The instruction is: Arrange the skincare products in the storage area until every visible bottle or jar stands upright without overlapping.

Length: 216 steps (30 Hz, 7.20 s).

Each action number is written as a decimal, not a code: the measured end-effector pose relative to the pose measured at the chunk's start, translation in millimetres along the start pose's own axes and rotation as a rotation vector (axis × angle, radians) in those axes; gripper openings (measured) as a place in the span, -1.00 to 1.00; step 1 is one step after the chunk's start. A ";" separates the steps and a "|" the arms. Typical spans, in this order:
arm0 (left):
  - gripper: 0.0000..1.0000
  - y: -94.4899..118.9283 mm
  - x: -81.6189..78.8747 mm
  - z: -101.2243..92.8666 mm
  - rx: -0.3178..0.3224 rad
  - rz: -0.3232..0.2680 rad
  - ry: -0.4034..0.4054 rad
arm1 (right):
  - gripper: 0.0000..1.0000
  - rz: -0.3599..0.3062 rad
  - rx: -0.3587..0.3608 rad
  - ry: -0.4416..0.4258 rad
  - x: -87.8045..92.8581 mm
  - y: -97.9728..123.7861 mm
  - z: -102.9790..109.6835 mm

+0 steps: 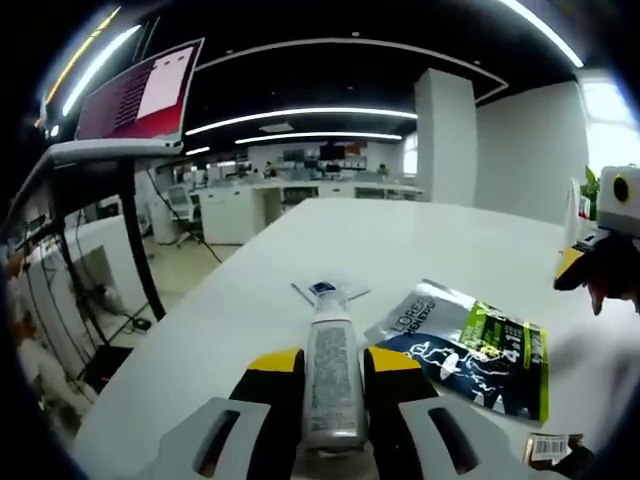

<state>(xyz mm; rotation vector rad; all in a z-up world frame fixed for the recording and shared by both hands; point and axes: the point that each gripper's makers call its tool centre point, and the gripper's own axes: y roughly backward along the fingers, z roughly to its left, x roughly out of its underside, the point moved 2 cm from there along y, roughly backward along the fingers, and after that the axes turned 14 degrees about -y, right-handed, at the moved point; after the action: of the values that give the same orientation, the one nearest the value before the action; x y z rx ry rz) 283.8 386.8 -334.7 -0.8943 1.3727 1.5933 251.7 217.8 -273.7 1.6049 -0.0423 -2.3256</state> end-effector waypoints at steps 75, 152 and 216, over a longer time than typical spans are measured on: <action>-0.57 84.5 -112.4 -91.9 0.649 -0.480 0.337 | -0.51 -0.479 -0.168 -0.418 -80.5 7.7 -26.6; -0.54 132.1 -155.7 -233.7 0.971 -0.433 -0.166 | -0.70 -0.361 -0.005 0.055 -84.1 145.1 75.3; -0.63 89.8 -157.8 -309.4 1.050 -0.478 -0.238 | -0.64 -0.357 0.170 0.182 -42.2 218.9 43.8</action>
<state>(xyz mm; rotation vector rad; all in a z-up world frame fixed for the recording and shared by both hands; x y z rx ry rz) 264.4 53.9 -202.3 -0.3144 1.4146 0.4481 277.4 14.6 -175.3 2.0487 0.0992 -2.4752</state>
